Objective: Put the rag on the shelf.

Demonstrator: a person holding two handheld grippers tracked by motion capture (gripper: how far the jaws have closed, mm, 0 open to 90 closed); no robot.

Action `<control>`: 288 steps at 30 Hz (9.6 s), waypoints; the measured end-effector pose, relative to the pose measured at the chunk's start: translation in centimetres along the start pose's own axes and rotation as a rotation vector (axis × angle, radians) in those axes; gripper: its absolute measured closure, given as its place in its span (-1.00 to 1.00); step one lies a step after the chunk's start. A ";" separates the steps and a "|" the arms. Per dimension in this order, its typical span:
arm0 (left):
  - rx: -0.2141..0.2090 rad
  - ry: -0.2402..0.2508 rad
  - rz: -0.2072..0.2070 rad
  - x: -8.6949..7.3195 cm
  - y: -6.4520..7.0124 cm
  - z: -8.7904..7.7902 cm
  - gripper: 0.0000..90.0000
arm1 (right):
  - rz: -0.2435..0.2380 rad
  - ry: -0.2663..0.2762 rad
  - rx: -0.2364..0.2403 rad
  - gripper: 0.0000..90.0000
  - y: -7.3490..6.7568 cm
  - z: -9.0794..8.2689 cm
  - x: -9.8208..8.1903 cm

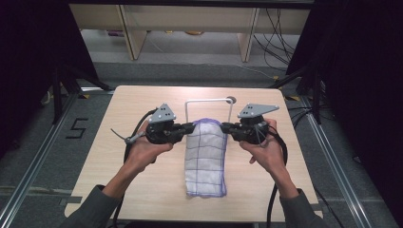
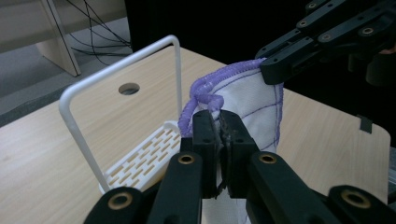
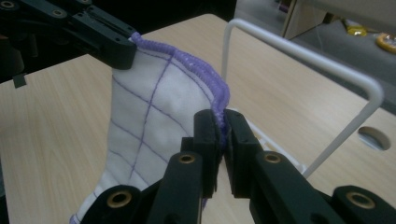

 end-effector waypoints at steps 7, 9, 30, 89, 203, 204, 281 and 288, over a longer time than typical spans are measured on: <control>-0.003 0.019 -0.012 3.5 -0.8 -0.1 0.90 | -0.009 0.036 -0.033 0.88 1.0 -1.3 2.9; 0.009 0.012 -0.018 4.3 -1.4 0.1 0.90 | -0.024 0.040 -0.044 0.88 1.6 -1.4 3.6; 0.117 0.034 -0.030 10.0 -6.6 2.2 0.90 | 0.036 0.098 -0.111 0.88 6.7 -1.1 10.0; 0.181 -0.133 -0.236 3.3 -15.7 13.6 0.68 | 0.293 -0.116 -0.182 0.76 17.4 11.0 5.6; 0.021 -0.114 -0.137 -10.5 -3.0 -0.7 -0.41 | 0.248 0.025 0.001 -0.20 4.1 2.2 -5.8; 0.022 -0.125 -0.134 -10.9 -2.9 -0.7 -0.41 | 0.218 0.032 -0.004 -0.21 4.3 2.3 -5.8; 0.056 -0.195 -0.090 -21.5 2.6 -5.3 -0.59 | 0.127 -0.152 0.042 -0.61 -6.2 1.9 -18.5; 0.058 -0.189 -0.099 -21.6 2.5 -5.2 -0.61 | 0.108 -0.173 0.055 -0.62 -6.5 2.1 -18.7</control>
Point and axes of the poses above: each handheld gripper's, and its own axes: z roughly forward along the jaws, x roughly out of its top, y roughly to its right, the point moved 7 cm from there along z, roughly forward along the jaws, and after that the axes turned 4 degrees about x, right-handed, at the moved point
